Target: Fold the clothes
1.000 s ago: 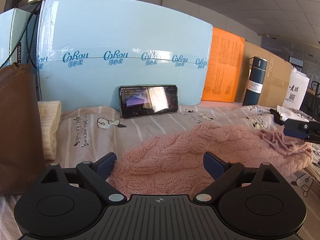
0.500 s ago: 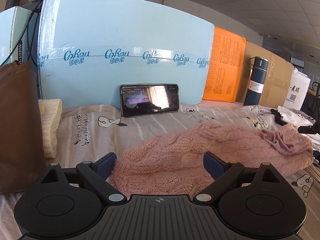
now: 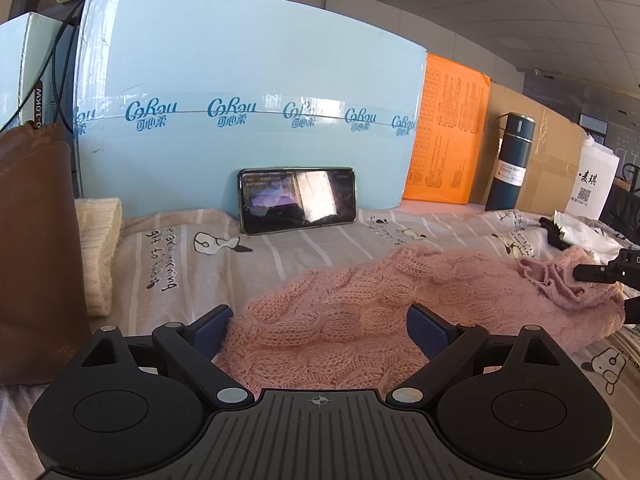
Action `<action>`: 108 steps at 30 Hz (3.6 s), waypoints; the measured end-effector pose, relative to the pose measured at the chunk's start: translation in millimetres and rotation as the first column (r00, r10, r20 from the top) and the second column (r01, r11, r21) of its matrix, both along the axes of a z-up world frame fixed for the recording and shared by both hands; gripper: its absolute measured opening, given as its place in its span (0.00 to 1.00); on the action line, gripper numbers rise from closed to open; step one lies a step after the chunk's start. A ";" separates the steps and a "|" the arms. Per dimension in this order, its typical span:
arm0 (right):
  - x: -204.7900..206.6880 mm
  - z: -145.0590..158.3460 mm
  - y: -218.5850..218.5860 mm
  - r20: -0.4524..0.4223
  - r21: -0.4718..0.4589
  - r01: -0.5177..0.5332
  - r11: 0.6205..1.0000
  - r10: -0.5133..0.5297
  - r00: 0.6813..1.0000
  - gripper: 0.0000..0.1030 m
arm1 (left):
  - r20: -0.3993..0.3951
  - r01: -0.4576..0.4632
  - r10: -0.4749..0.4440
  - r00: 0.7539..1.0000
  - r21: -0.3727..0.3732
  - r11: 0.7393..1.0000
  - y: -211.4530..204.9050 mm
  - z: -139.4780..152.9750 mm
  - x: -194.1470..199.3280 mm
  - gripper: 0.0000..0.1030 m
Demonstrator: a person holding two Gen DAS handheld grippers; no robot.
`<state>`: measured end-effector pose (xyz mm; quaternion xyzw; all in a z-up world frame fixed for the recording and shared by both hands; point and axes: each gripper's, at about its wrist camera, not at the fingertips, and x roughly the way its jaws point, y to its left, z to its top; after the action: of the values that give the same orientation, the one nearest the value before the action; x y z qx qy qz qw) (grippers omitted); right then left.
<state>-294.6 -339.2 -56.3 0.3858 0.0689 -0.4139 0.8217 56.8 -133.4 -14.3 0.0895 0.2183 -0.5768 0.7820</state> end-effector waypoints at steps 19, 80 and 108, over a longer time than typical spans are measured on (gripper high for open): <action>-2.2 7.3 12.1 0.029 -0.115 -0.007 0.993 0.010 1.000 0.38 | 0.000 0.004 -0.004 1.000 -0.001 1.000 0.2 -0.9 -1.3 0.93; 155.8 30.8 167.0 -0.669 -0.656 -0.663 0.361 0.129 0.732 0.24 | -0.242 0.015 -0.080 0.967 -0.259 0.966 29.2 14.6 24.4 0.96; 44.7 25.8 11.0 0.429 -0.099 -0.551 0.829 0.535 0.728 0.89 | -0.504 0.196 -0.232 0.832 -0.125 0.973 -42.1 -12.5 -23.2 0.35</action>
<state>-249.9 -328.3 -30.5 0.4461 -0.0013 -0.0565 0.8932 33.7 -175.5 -26.8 -0.0706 0.3882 -0.6706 0.6282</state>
